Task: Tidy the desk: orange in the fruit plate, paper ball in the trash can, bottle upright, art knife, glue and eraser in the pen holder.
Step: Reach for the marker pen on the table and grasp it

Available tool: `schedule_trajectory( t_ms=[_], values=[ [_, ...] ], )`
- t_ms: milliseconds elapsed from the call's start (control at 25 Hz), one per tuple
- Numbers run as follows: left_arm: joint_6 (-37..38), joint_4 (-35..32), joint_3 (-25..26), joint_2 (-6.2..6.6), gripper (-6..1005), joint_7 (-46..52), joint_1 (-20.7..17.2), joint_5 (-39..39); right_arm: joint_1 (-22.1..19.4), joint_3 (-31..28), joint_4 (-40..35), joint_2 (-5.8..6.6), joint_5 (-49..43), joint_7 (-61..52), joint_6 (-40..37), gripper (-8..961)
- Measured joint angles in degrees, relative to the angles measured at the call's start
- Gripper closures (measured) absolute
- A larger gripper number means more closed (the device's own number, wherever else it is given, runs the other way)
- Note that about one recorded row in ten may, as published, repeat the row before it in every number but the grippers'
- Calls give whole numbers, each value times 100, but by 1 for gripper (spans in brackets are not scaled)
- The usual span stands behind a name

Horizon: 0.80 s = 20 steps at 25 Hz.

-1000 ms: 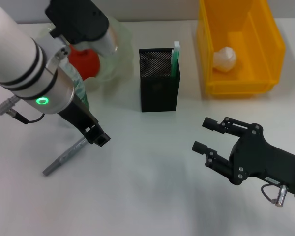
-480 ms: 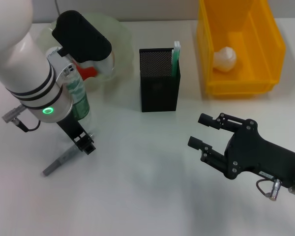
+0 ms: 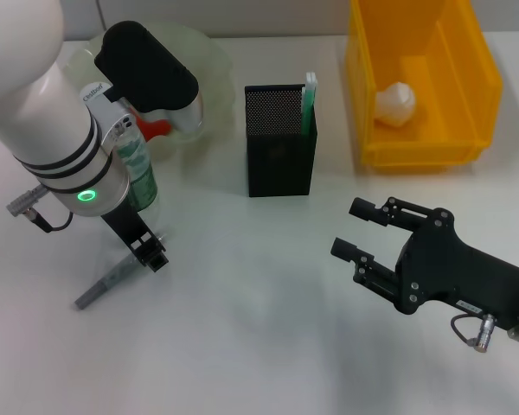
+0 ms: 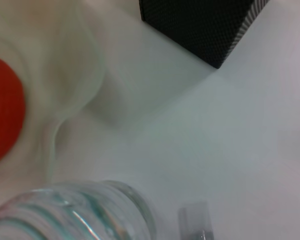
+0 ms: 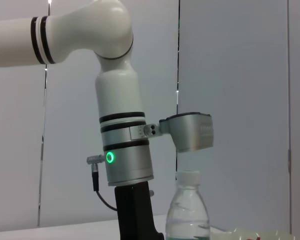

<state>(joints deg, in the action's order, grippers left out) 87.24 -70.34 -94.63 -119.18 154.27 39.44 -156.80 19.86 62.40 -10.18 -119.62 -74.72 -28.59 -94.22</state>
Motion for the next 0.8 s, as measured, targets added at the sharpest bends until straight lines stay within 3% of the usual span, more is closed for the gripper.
schedule_trajectory(
  t_ms=[400,640,800],
  values=[
    [-104,103,-191,0,525,-36,3,-25,-6,0,65,5,8,-4,-8,469],
    [-151,139,-233,0,631,-37,-1,-51,-12,0,93,7,11,-6,-38,469],
    [-173,174,-233,0,646,-30,-17,-58,-27,0,115,4,11,-6,-98,468]
  ],
)
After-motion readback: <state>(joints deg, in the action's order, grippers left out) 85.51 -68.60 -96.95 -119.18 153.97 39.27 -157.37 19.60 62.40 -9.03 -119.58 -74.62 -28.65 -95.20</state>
